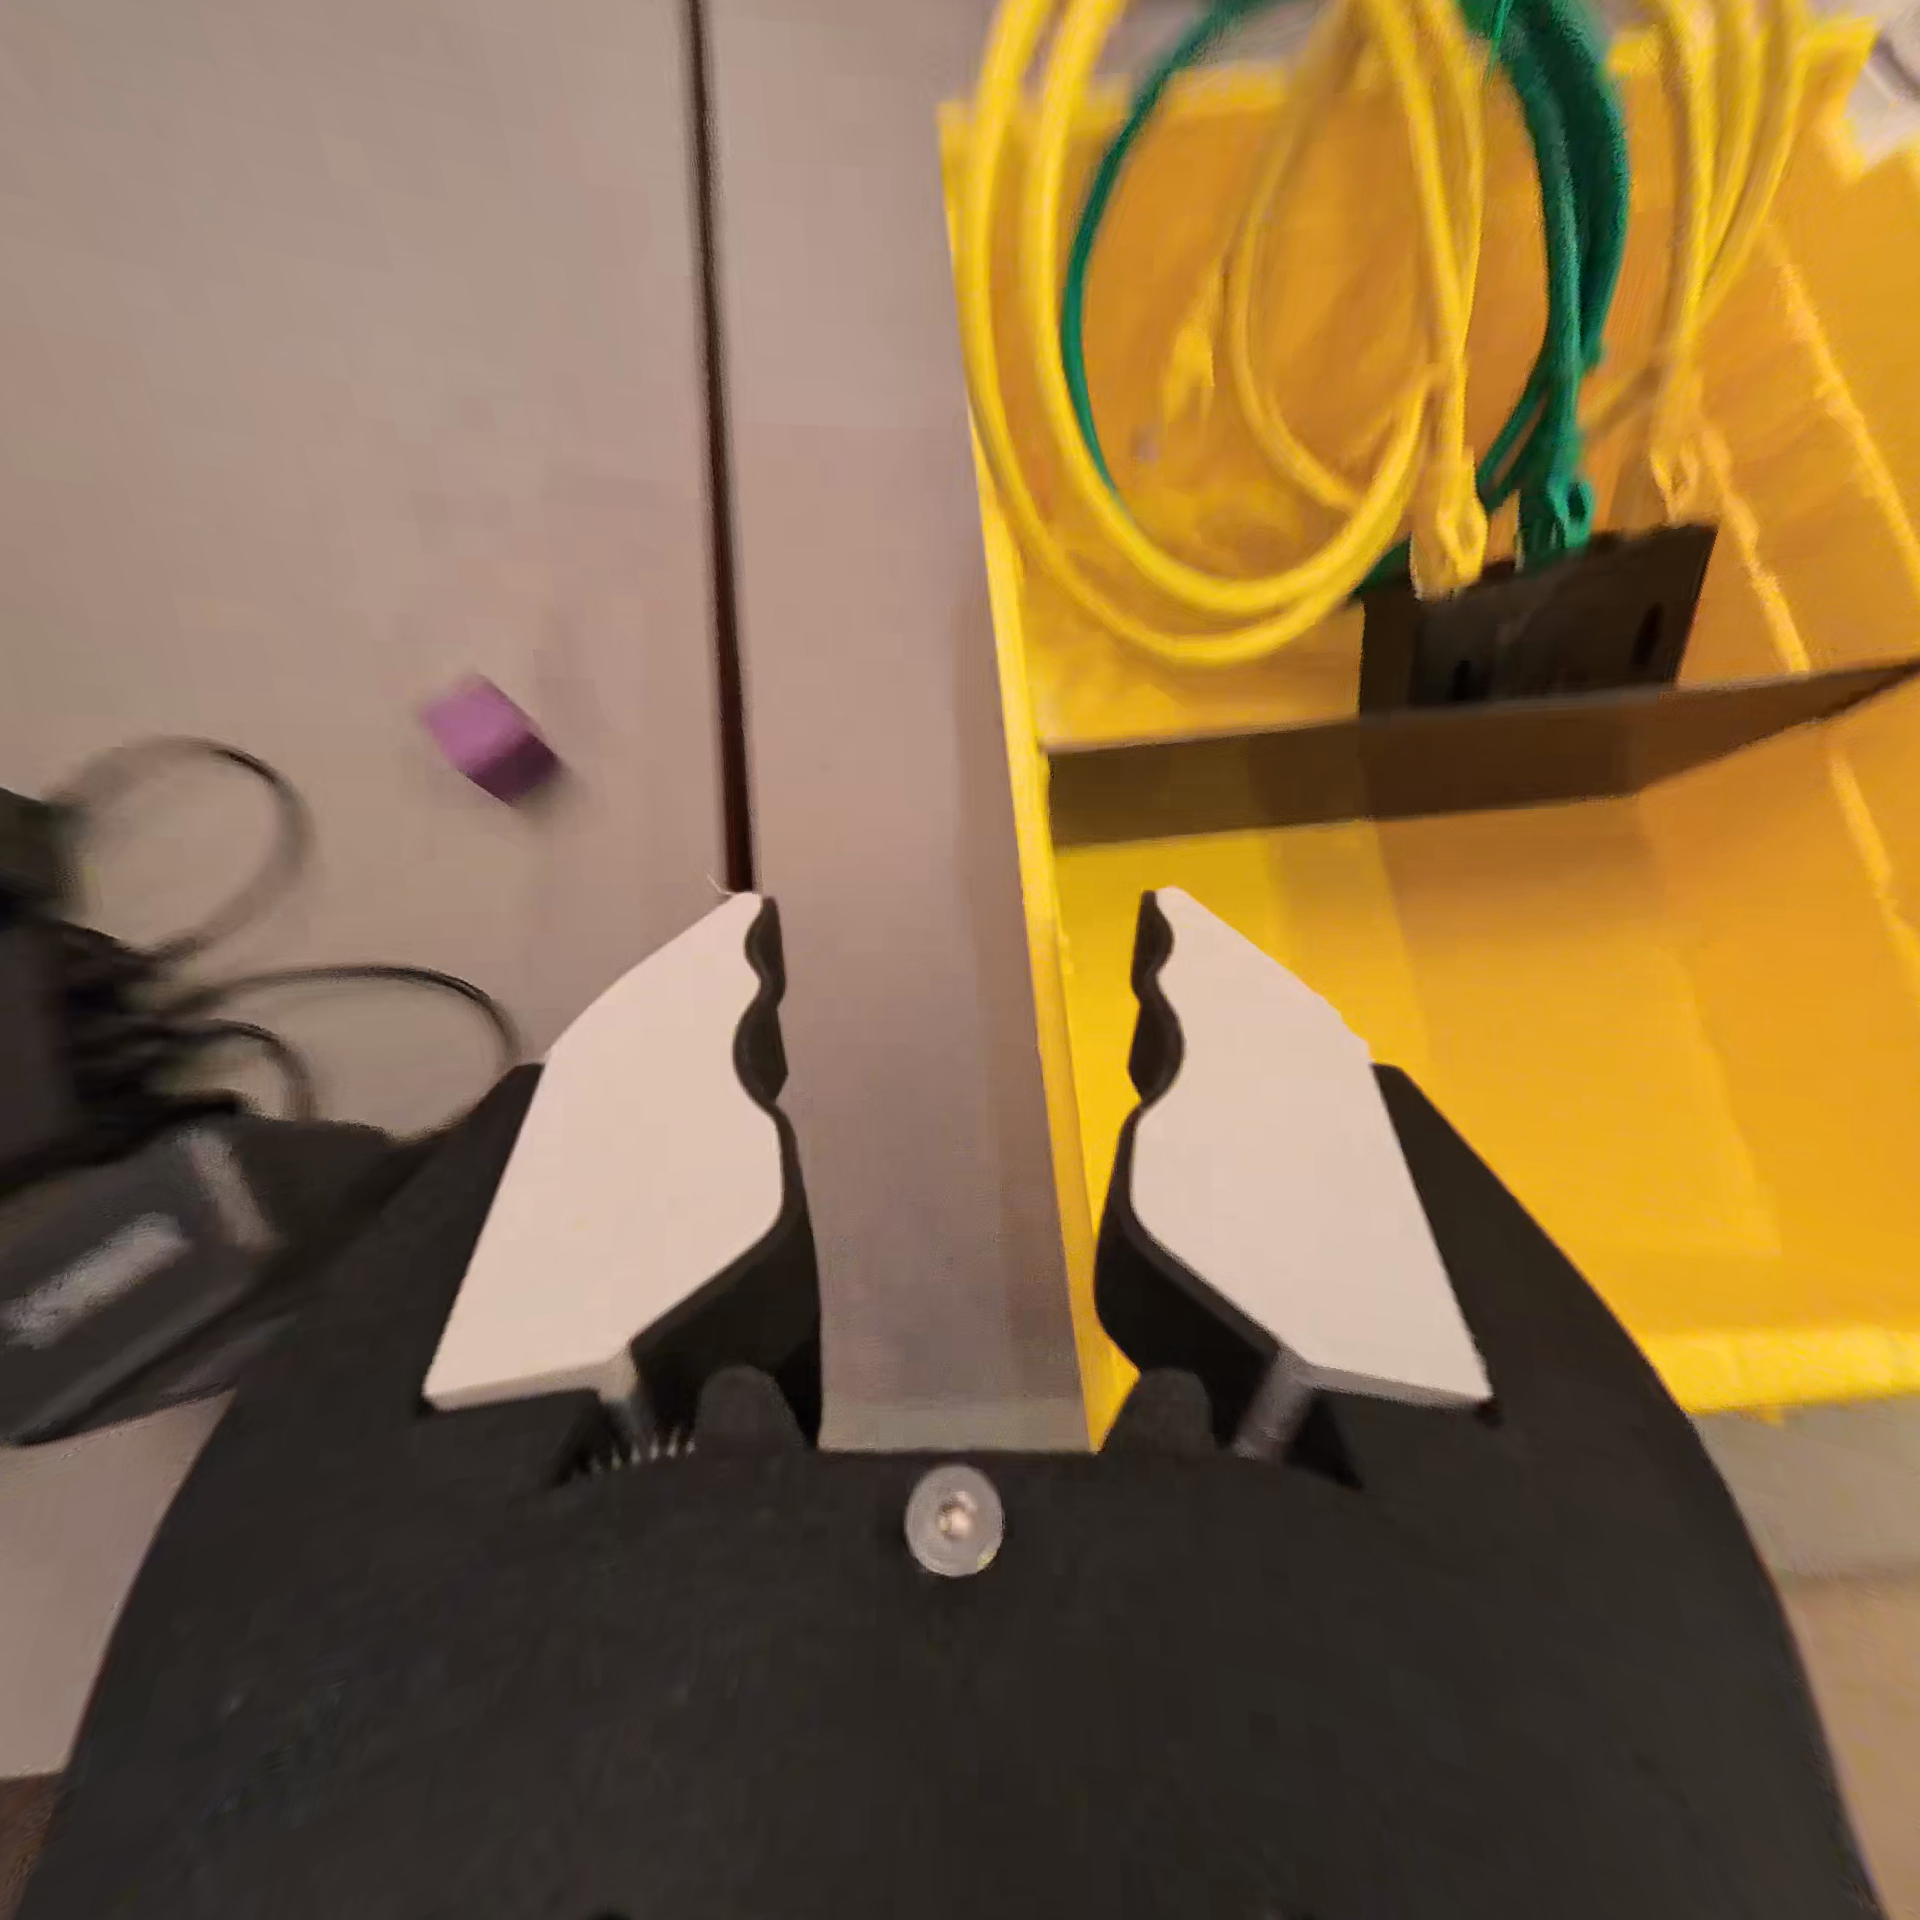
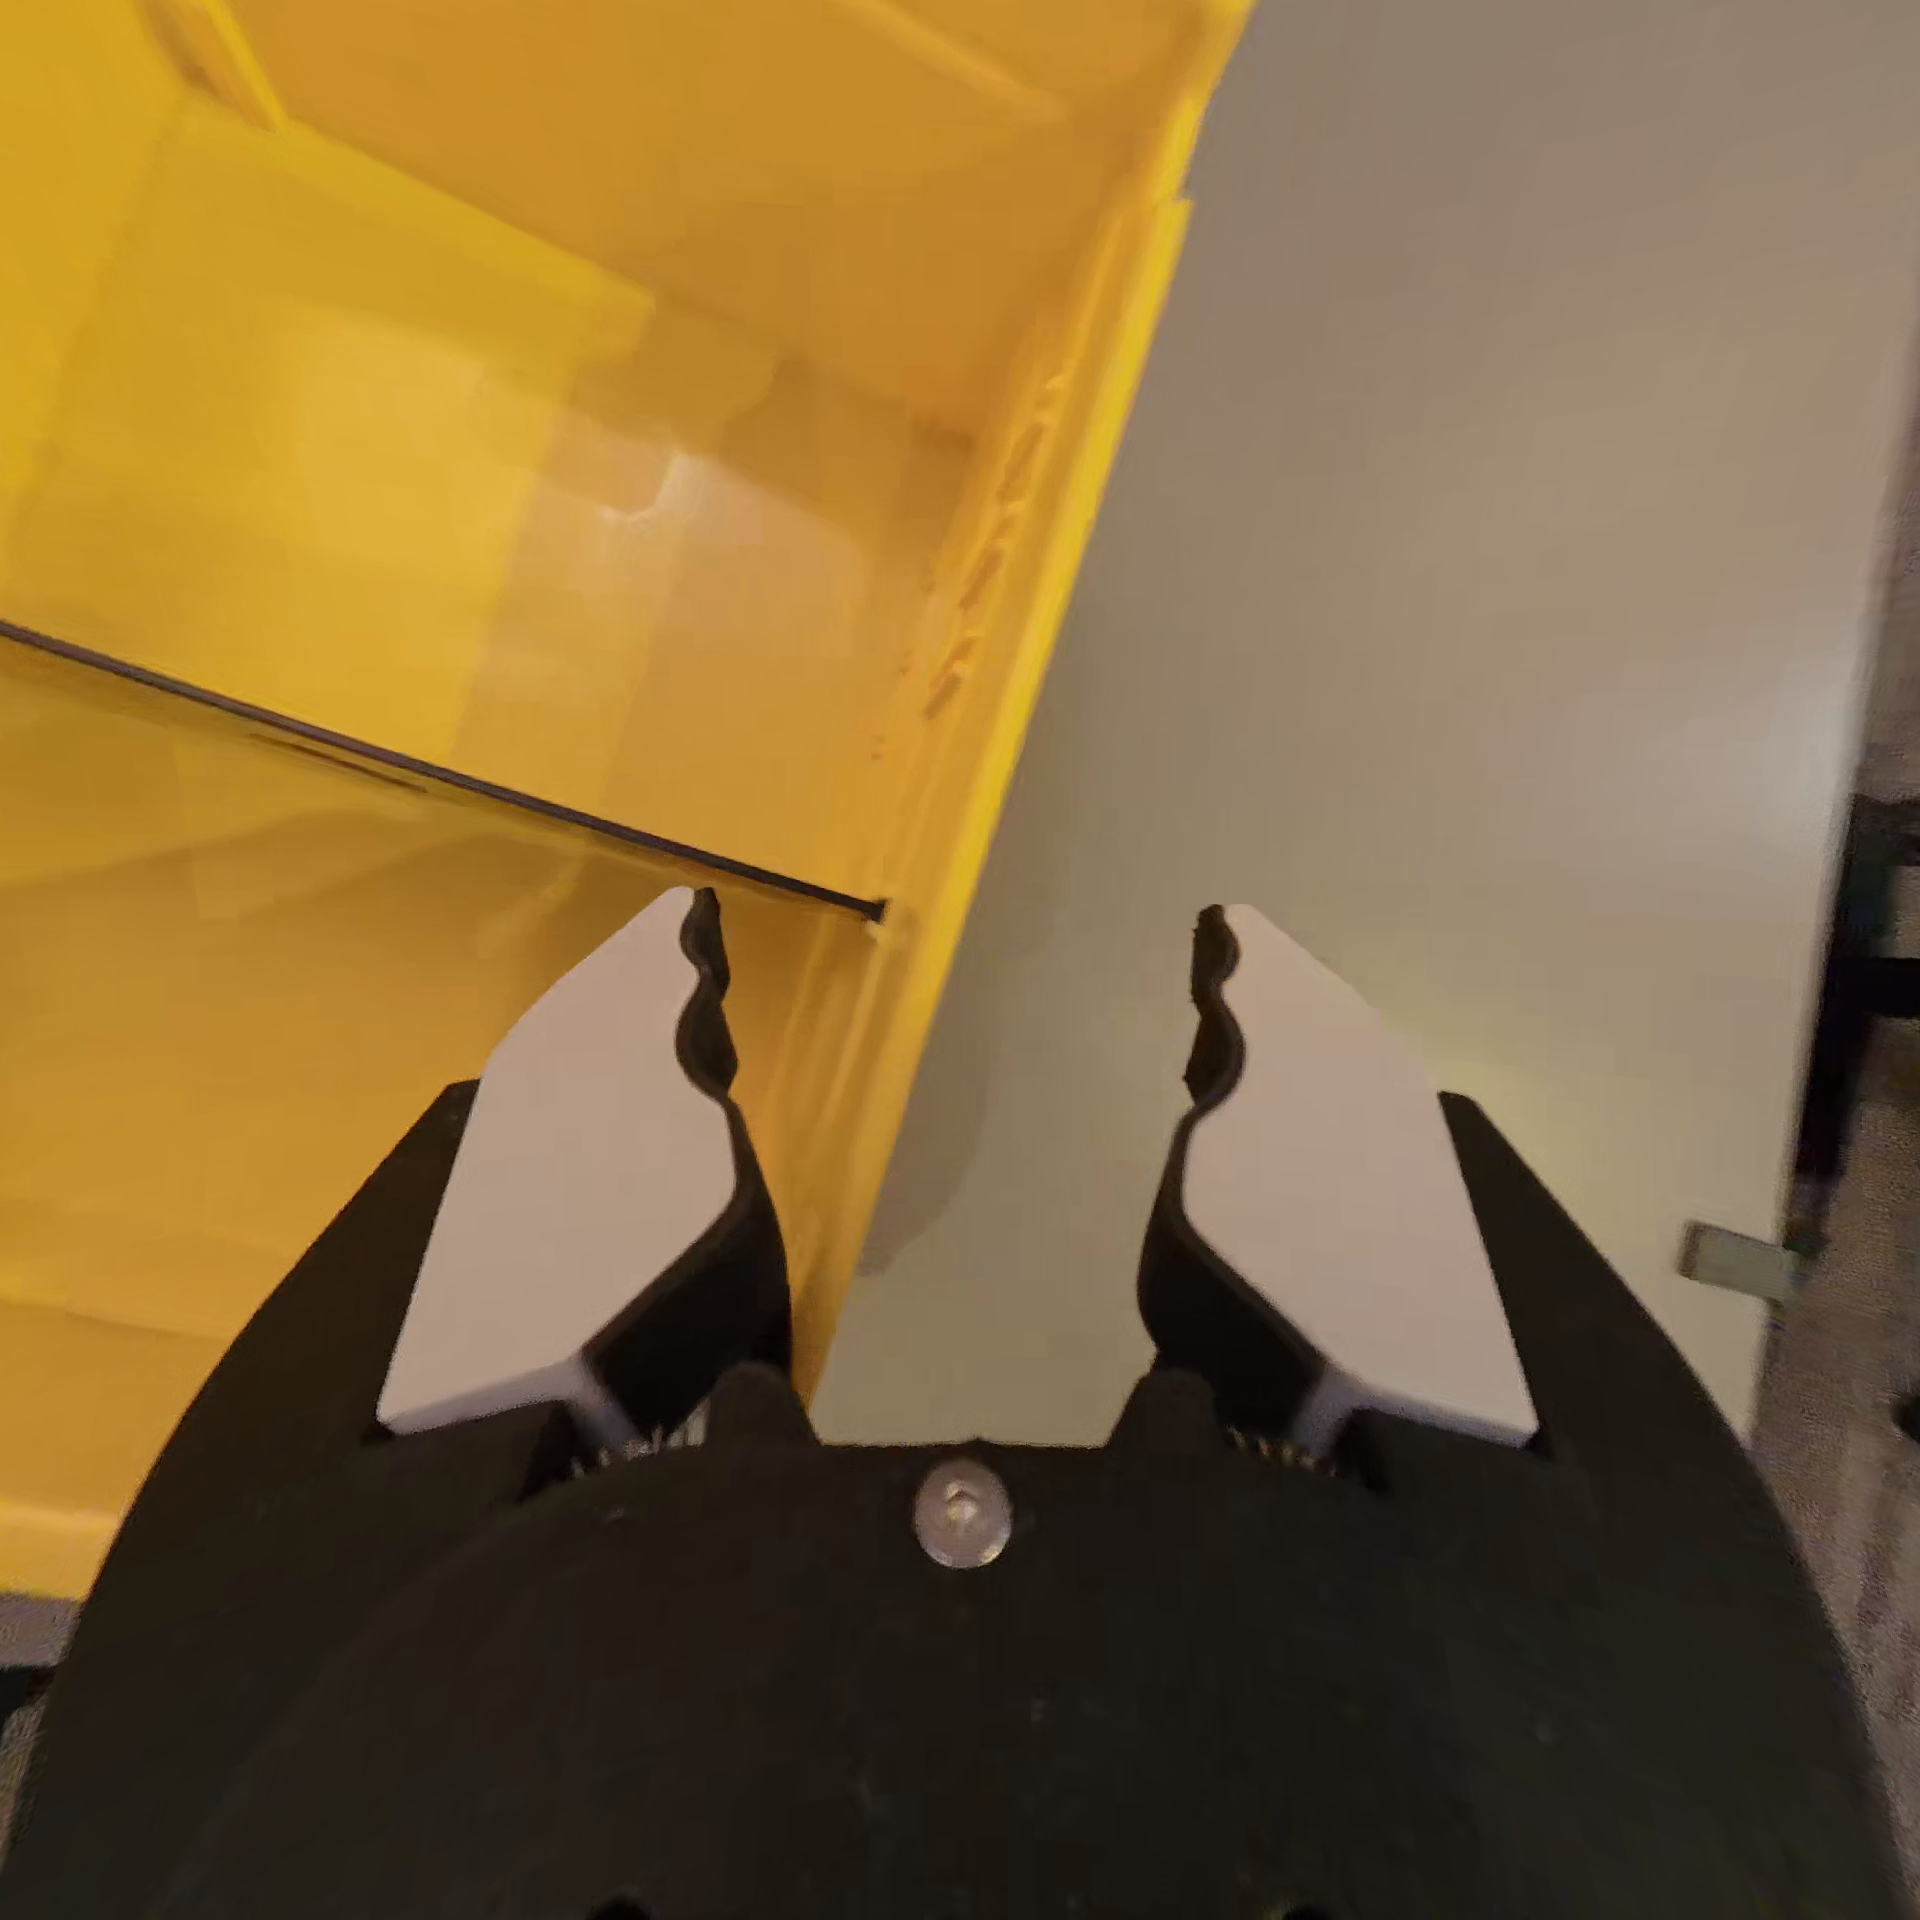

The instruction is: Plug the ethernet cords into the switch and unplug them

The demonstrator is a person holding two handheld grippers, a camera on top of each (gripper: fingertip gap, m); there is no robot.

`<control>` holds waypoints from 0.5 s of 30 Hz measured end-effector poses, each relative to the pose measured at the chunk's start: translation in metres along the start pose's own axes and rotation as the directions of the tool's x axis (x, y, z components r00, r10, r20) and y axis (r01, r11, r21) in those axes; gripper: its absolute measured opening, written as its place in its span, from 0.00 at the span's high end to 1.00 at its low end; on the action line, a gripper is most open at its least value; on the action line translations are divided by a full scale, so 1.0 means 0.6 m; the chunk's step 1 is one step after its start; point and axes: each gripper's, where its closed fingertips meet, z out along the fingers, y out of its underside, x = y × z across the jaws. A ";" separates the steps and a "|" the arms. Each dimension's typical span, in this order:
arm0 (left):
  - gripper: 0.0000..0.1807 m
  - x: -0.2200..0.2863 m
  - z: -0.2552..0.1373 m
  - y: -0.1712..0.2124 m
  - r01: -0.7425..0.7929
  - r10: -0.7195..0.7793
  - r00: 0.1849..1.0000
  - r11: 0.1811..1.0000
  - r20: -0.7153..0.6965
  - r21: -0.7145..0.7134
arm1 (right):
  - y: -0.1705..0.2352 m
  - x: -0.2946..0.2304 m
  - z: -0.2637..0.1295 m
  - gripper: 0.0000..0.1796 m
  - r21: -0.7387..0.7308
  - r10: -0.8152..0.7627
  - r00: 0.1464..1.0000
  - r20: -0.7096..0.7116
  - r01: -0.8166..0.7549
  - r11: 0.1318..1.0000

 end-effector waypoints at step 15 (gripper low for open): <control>0.68 0.207 0.160 -0.114 -0.343 0.303 0.922 0.928 -0.242 -0.144 | -0.183 -0.338 -0.276 0.55 0.482 -0.338 0.941 -0.024 0.307 0.821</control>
